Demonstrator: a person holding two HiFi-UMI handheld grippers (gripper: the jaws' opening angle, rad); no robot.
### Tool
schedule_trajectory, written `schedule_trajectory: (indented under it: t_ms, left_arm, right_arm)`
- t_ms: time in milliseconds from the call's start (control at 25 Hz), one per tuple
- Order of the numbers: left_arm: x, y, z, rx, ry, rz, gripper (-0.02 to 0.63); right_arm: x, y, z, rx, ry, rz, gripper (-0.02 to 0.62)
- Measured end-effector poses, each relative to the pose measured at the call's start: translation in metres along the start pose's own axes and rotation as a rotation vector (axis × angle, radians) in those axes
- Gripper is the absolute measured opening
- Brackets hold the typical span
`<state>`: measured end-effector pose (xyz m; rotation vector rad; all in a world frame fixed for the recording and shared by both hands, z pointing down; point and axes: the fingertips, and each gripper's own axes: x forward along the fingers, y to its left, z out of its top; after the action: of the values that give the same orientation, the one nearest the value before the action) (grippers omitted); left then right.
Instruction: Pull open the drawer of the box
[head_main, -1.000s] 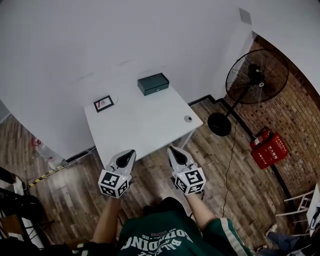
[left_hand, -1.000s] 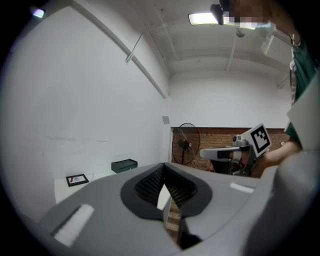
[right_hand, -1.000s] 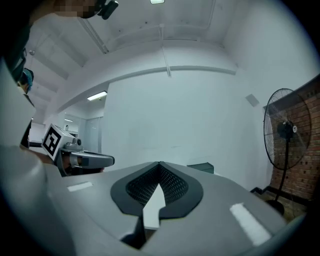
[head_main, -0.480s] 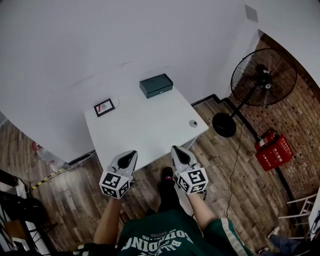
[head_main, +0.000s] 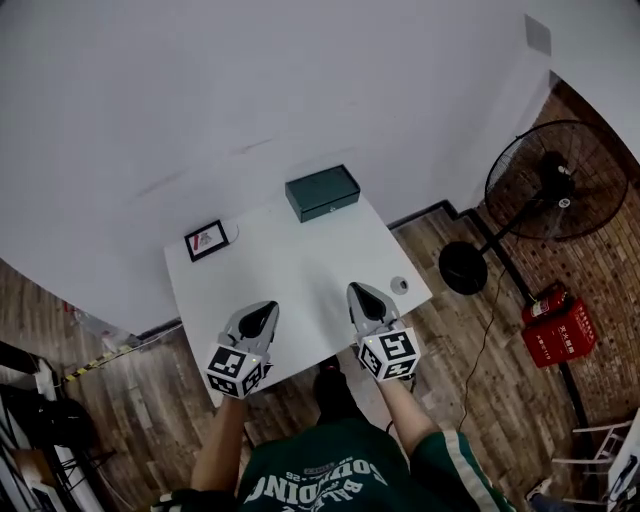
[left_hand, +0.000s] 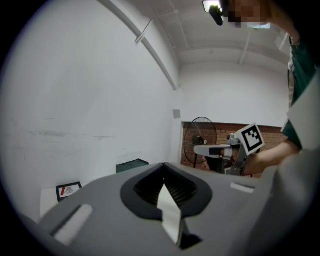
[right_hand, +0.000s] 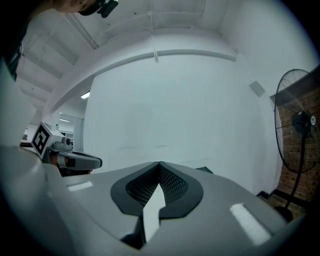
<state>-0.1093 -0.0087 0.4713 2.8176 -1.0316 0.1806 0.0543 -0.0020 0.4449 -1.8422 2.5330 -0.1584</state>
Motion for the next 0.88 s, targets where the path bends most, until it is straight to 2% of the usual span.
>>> schedule_trajectory:
  t_ms: [520, 720, 880]
  left_arm:
    - [0.16, 0.072, 0.032, -0.044, 0.02, 0.057, 0.051]
    - [0.2, 0.092, 0.027, -0.066, 0.044, 0.074, 0.051]
    - [0.221, 0.103, 0.008, -0.096, 0.081, 0.079, 0.051]
  right_arm:
    - [0.149, -0.106, 0.014, -0.038, 0.056, 0.088, 0.002]
    - [0.188, -0.131, 0.005, -0.028, 0.082, 0.116, 0.002]
    - [0.211, -0.142, -0.018, -0.009, 0.128, 0.13, 0.002]
